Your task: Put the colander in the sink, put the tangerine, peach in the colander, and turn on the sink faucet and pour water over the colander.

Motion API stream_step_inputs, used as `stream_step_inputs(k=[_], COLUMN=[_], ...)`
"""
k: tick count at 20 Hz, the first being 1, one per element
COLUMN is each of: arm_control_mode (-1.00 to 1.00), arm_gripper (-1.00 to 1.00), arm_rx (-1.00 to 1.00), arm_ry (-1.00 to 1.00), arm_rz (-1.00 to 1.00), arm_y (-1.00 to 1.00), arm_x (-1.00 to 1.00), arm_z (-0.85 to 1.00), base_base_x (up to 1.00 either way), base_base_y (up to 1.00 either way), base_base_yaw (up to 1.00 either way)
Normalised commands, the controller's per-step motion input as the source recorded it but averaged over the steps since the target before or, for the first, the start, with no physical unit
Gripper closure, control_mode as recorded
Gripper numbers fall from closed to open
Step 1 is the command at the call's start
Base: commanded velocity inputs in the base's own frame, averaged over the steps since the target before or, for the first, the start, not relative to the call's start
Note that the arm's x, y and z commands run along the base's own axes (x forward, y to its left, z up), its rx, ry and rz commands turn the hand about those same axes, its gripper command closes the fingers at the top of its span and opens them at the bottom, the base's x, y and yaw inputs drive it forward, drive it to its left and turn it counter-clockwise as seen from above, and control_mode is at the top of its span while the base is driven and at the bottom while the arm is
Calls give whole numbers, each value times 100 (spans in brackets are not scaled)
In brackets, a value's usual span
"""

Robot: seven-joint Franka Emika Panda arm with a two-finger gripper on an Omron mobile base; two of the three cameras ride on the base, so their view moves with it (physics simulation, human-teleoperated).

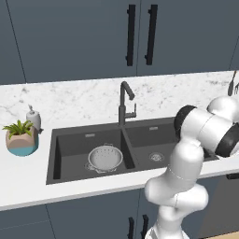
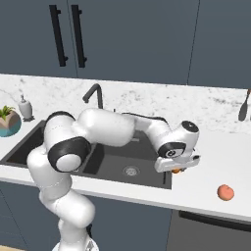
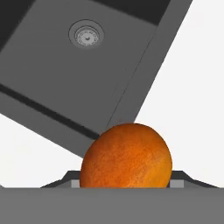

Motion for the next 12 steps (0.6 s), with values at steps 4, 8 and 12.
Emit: stream_step_inputs(k=[4, 8, 12], arm_control_mode=[-100, -100, -100], arm_gripper=[100, 100, 100], arm_rx=[0, 0, 0], arm_ry=[-10, -2, 0], arm_rz=[-6, -7, -9], arm_y=[100, 100, 100], arm_x=[0, 0, 0], arm_z=[74, 56, 32], base_base_x=[0, 0, 0], base_base_y=[0, 0, 0], base_base_yaw=[0, 0, 0])
